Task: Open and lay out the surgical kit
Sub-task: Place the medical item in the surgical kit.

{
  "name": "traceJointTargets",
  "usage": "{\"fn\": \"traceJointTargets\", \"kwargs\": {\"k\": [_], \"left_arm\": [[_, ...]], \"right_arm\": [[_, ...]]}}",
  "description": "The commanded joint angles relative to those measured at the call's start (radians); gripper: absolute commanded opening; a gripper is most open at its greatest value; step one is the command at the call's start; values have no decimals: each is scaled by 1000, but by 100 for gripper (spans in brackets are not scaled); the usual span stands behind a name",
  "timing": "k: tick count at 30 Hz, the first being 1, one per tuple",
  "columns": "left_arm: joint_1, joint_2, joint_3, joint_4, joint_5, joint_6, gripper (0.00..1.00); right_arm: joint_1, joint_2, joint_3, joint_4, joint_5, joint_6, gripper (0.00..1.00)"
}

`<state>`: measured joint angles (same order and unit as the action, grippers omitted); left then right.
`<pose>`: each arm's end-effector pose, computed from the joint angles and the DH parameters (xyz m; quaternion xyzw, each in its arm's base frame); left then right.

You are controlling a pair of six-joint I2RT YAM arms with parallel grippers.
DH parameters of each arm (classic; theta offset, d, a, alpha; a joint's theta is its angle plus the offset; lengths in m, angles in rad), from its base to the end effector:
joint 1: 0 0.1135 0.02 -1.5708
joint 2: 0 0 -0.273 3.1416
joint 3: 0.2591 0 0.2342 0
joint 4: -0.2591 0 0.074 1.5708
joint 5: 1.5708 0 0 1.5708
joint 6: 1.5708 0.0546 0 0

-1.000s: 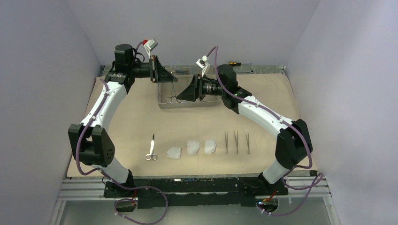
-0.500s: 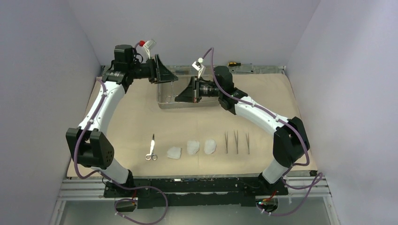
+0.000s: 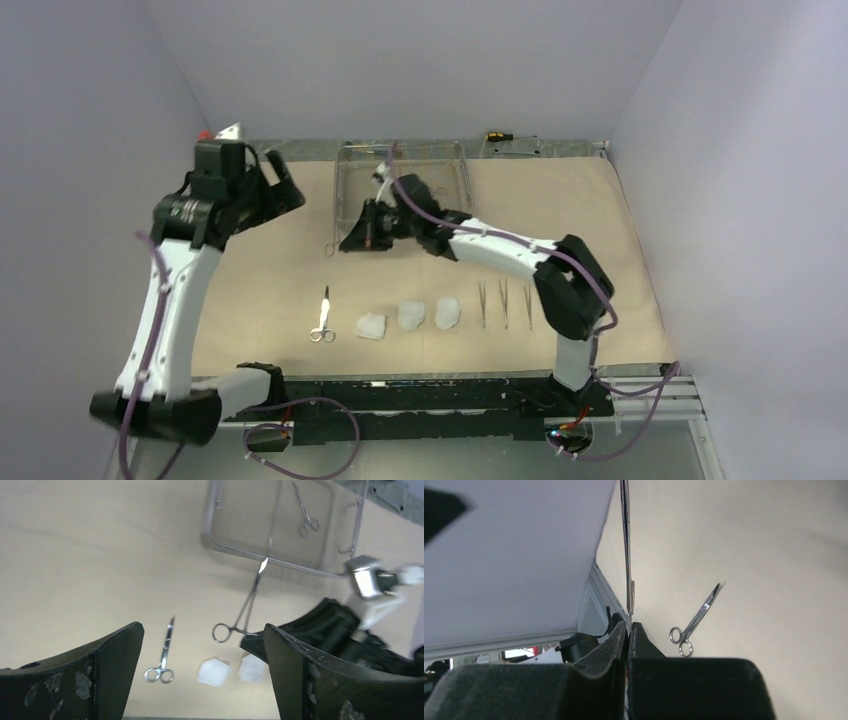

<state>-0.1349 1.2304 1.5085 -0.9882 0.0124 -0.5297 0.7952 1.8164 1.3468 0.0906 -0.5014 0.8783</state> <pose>0.2254 -0.0313 0.4069 -0.1757 0.8917 -0.1414 0.3925 0.2814 0.3244 0.2843 -0.1058 0.8069 0.5412 0.2118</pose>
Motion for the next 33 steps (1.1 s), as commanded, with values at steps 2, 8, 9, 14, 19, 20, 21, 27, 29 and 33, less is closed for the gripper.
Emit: {"fn": "traceJointTargets", "kwargs": {"k": [2,8,9,14,19,20,21,27,29,33], "left_arm": [[0,-199,39,-223,-298,-92,95],[0,-321,85,-329,-337,-127,93],[0,-335,92,-344,-342,-138,92],[0,-383,112,-383,-309,-146,91],[0,-387,141,-453,-296,-143,91],[0,-391,143,-463,-297,-144,91],[0,-397,143,-467,-295,-143,92],[0,-419,136,-486,-293,-142,92],[0,-420,134,-486,-295,-140,92],[0,-417,130,-484,-295,-139,92]], "right_arm": [[172,136,154,-106,168,125,0],[282,301,281,-149,250,202,0],[291,322,296,-156,269,225,0],[348,377,313,-137,346,309,0],[381,464,393,-153,346,345,0],[385,474,400,-154,352,353,0],[385,481,407,-151,358,360,0],[401,510,420,-153,358,405,0],[412,521,434,-170,352,413,0],[418,518,416,-166,354,430,7]]}}
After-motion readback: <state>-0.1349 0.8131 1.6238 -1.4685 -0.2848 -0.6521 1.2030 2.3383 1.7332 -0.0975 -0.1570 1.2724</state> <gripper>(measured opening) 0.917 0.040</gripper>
